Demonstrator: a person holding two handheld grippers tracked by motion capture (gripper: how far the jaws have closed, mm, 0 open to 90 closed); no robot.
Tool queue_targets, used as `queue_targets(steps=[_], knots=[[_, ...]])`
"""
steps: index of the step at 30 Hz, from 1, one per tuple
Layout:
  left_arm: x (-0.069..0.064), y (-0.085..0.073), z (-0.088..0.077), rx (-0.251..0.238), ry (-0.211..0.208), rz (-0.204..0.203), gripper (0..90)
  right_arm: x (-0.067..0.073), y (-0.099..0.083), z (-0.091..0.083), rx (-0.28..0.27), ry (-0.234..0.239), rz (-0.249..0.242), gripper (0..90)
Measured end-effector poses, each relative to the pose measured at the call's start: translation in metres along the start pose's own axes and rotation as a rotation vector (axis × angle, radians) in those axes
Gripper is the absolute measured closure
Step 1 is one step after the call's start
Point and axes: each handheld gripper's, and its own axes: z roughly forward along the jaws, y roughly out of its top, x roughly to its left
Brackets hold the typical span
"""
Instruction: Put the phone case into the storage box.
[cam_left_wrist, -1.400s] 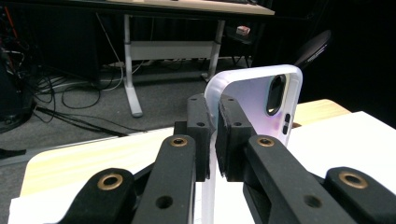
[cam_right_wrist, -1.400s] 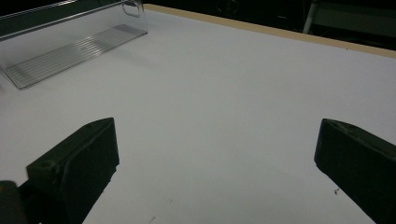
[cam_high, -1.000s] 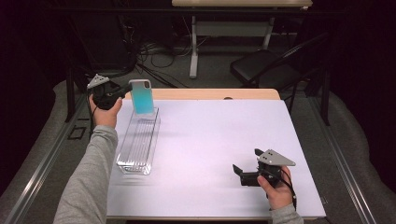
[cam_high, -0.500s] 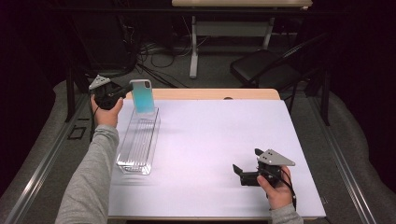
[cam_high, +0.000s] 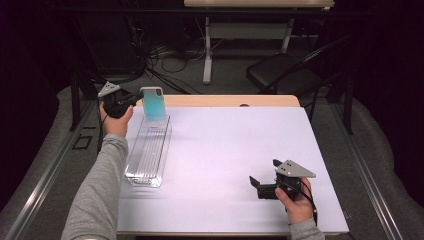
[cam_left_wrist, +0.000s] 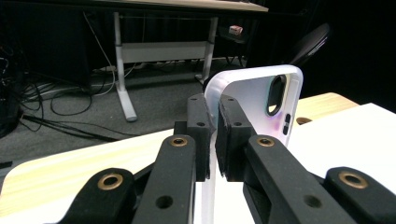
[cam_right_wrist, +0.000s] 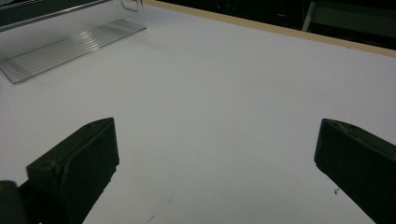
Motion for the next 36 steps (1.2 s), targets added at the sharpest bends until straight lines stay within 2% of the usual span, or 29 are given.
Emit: queue_targets(steps=[7,19,36], knots=[[0.001,-0.004,0.003,0.007,-0.014,0.007,85.1,0.0,-0.001,0.0,0.007,-0.003,-0.002,0.0],[0.0,-0.008,0.009,0.02,-0.015,0.009,85.1,-0.003,-0.002,-0.003,0.002,-0.007,0.009,0.0],[-0.002,-0.013,0.016,0.053,-0.019,0.032,85.1,-0.004,-0.002,-0.003,0.005,-0.006,0.007,0.0]])
